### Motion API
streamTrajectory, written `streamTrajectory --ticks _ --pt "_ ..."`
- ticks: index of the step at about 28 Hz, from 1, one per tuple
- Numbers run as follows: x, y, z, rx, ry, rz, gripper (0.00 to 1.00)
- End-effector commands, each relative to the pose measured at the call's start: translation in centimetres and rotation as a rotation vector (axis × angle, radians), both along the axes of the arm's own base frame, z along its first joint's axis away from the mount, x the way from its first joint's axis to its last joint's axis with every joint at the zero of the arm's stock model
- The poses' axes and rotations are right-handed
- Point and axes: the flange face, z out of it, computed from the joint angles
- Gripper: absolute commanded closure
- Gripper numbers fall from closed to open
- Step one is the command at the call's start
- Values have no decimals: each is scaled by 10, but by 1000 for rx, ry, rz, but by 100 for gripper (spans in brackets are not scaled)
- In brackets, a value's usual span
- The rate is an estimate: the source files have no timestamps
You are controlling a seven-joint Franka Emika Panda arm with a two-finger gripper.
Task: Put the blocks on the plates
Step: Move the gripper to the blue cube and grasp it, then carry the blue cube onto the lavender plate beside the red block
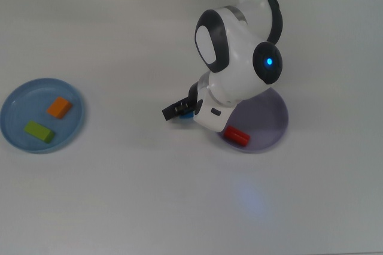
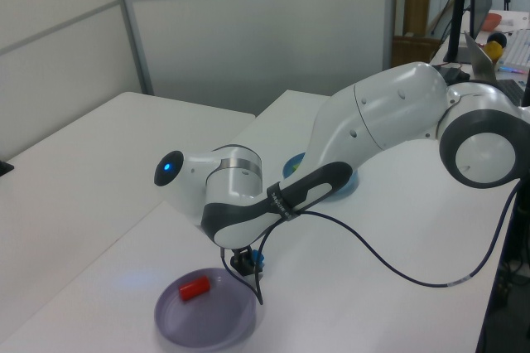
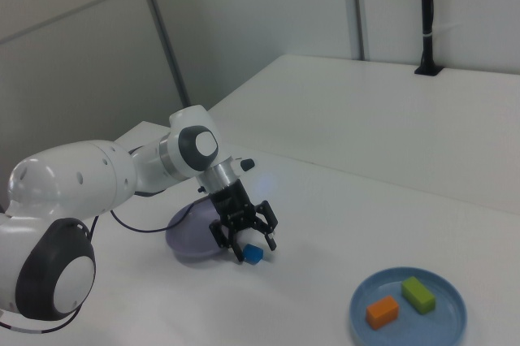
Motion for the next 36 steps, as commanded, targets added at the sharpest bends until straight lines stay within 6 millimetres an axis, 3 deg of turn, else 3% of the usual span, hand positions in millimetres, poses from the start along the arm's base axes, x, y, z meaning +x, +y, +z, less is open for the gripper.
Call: streamTrajectory --ticks 1,2,3,16,22,23,28,36 --pt "0 -1 -3 -2 -7 31 90" --pt "0 -1 -3 -2 -7 31 98" --pt "0 -1 -3 -1 -9 26 100" --pt "1 0 -1 1 -12 26 100" --pt "3 6 34 20 -63 33 100" --pt "6 9 46 33 -85 32 100" --pt "4 33 66 76 -111 51 100" --pt "-10 80 73 101 -127 91 100"
